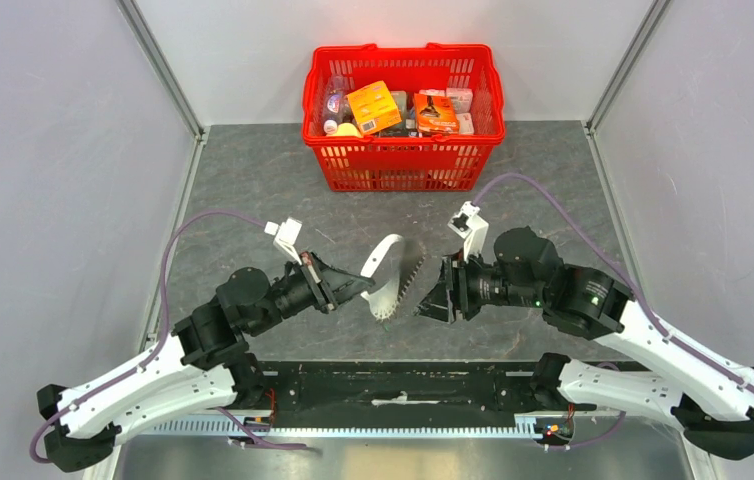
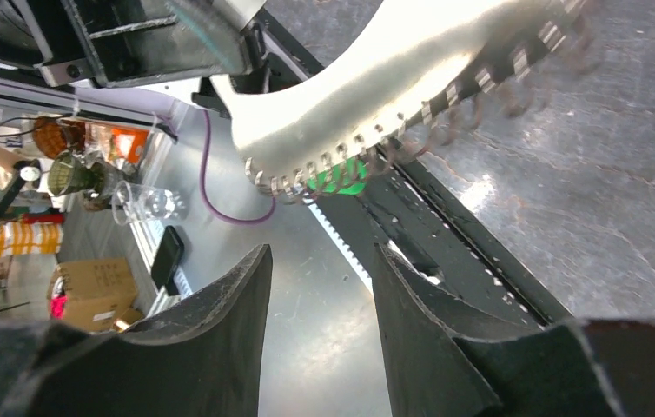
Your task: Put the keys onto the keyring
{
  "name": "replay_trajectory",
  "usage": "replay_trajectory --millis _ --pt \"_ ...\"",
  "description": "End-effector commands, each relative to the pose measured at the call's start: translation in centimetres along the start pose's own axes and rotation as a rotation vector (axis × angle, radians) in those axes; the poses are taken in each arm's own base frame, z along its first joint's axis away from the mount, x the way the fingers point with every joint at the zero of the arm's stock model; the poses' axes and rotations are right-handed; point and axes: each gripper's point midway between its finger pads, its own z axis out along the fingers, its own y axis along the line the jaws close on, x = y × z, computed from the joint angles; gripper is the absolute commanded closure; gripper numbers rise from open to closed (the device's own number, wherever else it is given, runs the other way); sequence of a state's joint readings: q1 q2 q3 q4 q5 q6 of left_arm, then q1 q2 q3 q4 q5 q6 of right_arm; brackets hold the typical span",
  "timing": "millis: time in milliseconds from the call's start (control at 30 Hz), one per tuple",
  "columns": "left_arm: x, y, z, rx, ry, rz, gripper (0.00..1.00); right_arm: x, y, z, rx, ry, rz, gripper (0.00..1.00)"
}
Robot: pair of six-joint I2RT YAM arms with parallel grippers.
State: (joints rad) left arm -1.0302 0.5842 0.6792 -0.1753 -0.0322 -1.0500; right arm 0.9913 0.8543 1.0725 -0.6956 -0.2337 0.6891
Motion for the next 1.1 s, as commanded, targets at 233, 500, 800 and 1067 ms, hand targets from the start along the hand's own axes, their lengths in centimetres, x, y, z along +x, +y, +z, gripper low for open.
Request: replay_trajectory --millis 233,500,800,1067 --pt "-7.0 0.9 1.3 -0.069 -0.392 -0.054 0.98 -3.2 4.9 1.9 -0.169 -0.045 0.022 0.51" --pt "-8.0 1.4 1.5 -0.078 -0.456 -0.104 0.98 -4.2 5.2 3.5 -0.153 -0.079 0.027 0.55" --pt "-8.7 0.0 0.8 -0.014 -0.484 -0.168 0.98 -4.8 4.1 5.1 -0.073 -0.111 -0.063 0.56" --pt "-9.2 -1.1 -0.1 0.026 -0.492 -0.190 0.98 -5.6 4.5 5.2 -0.053 -0.124 -0.129 0.58"
